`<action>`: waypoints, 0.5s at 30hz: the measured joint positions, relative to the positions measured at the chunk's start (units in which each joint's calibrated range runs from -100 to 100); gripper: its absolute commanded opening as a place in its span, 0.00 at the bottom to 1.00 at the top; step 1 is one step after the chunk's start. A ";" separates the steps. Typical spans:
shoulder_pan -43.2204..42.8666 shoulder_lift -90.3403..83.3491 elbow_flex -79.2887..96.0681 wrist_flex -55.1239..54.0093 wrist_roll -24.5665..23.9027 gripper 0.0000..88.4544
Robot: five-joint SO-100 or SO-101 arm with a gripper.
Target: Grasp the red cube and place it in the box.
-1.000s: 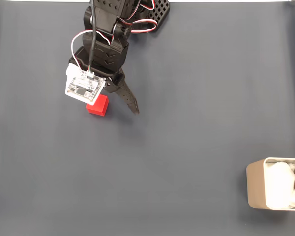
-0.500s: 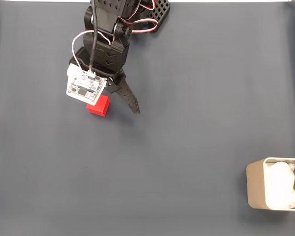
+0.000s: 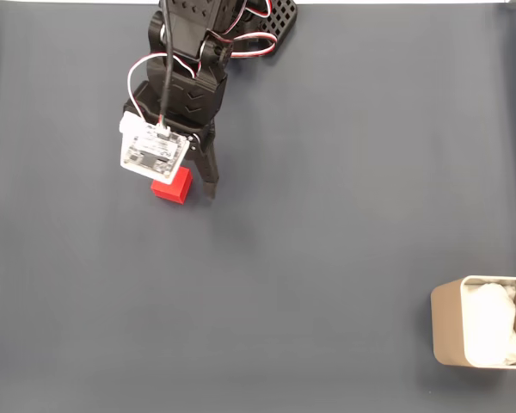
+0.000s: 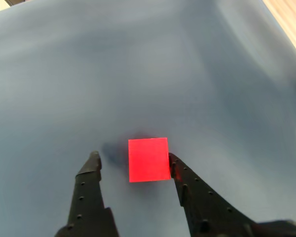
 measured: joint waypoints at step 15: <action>-0.30 0.00 -0.09 0.00 1.32 0.20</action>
